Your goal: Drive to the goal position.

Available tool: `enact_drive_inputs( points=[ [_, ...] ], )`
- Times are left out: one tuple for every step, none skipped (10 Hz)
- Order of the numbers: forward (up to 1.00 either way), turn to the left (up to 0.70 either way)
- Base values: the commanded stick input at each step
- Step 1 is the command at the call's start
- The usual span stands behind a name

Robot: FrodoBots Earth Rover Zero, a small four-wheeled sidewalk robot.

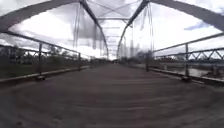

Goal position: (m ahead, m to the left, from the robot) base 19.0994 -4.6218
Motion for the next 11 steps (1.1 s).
enact_drive_inputs(
  points=[
    [1.0, 0.0],
    [1.0, 0.0],
    [1.0, 0.0],
    [1.0, 0.0],
    [1.0, 0.0],
    [1.0, 0.0],
    [1.0, 0.0],
    [1.0, 0.0],
    [1.0, 0.0],
    [1.0, 0.0],
    [1.0, 0.0]
  ],
)
